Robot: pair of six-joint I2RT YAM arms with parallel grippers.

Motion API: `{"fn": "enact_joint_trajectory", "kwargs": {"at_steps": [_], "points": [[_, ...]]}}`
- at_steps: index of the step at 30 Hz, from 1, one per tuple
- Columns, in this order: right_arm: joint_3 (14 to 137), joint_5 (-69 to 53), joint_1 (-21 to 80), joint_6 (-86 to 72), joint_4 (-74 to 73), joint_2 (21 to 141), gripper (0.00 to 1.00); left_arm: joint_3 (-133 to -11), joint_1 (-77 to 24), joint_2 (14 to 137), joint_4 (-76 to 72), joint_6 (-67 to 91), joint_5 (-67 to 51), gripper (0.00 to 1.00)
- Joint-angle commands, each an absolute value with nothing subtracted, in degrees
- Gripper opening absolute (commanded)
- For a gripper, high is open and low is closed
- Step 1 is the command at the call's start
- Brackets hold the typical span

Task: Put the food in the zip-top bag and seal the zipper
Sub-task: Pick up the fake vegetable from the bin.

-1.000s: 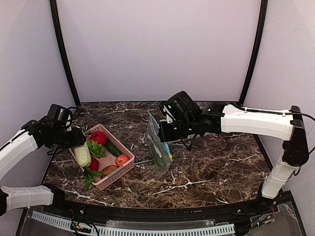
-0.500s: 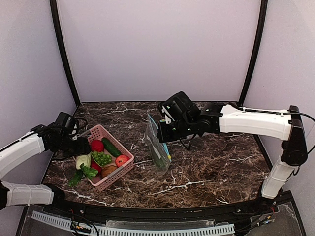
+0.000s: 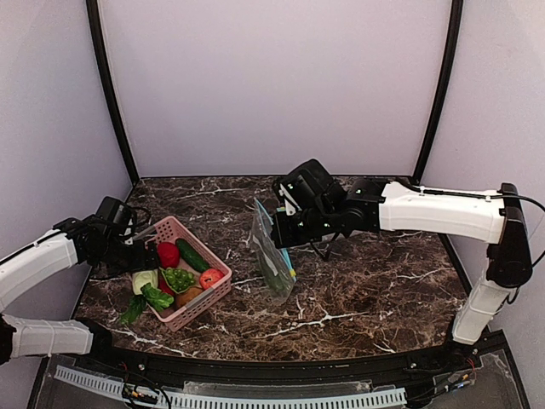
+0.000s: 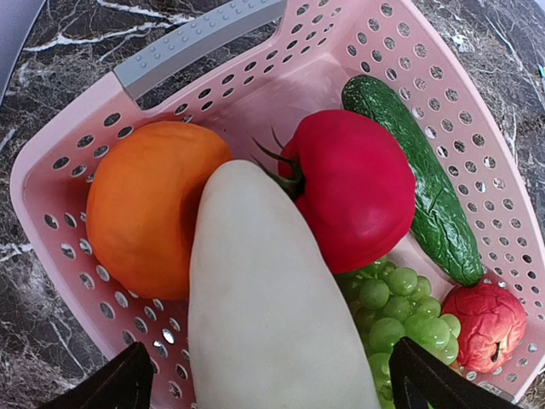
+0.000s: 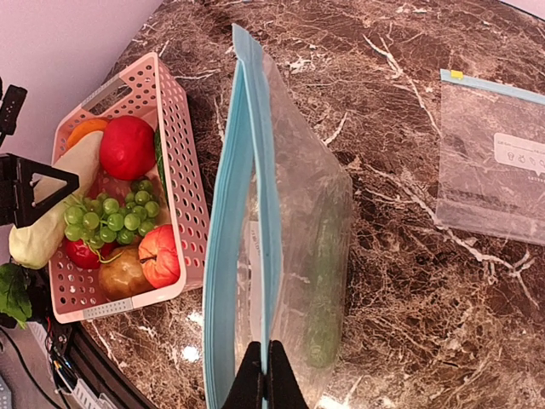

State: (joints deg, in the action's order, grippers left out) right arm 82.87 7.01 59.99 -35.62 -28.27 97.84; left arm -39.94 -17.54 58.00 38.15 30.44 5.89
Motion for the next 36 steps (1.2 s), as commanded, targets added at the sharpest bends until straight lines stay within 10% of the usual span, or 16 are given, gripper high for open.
{"fn": "enact_joint_trajectory", "kwargs": {"at_steps": [1,26,36], "points": [[84.3,6.5,60.4,-35.1,-26.9,98.6,0.0,-39.6,-17.6,56.3,41.0,31.4,7.8,0.99],[84.7,6.3,60.5,-34.8,-26.8,99.1,0.0,-40.2,-17.5,56.3,42.3,34.0,3.2,0.95],[84.9,6.3,60.6,-34.8,-26.6,98.8,0.0,-38.0,-17.6,57.2,40.6,34.9,1.5,0.63]]}}
